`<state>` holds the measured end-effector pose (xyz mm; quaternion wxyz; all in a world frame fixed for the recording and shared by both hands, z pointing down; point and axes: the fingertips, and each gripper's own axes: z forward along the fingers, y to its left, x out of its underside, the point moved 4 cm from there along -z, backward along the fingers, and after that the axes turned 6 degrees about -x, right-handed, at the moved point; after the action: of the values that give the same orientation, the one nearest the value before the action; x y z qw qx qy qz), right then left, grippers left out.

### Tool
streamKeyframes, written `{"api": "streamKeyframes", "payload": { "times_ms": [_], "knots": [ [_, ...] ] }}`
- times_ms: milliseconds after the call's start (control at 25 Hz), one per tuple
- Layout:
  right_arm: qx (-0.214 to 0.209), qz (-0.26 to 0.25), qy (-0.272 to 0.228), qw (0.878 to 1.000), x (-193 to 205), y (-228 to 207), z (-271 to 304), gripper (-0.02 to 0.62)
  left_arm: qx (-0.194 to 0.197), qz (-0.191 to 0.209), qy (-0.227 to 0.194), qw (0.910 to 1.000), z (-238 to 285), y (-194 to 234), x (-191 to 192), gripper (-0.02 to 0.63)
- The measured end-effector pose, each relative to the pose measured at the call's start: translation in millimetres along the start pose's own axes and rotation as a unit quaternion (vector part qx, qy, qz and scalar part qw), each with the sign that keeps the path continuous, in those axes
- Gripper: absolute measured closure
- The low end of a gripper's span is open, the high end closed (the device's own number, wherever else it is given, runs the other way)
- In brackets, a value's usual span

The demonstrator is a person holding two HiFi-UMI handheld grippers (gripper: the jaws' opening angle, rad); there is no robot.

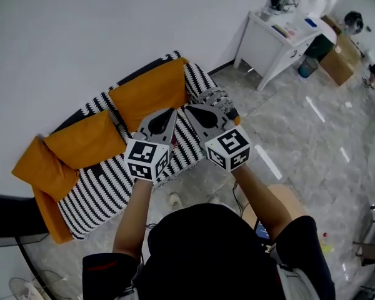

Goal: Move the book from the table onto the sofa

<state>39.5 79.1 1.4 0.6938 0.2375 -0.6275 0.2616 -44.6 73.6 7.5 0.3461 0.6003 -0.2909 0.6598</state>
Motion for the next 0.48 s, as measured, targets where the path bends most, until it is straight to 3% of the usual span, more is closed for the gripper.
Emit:
{"api": "streamKeyframes", "payload": {
  "times_ms": [480],
  "knots": [
    [-0.020,0.001,-0.002,1.000,2,-4,-36,0.578,-0.010,-0.019,-0.001,0.9998,1,-38,-2,0.589]
  ]
}}
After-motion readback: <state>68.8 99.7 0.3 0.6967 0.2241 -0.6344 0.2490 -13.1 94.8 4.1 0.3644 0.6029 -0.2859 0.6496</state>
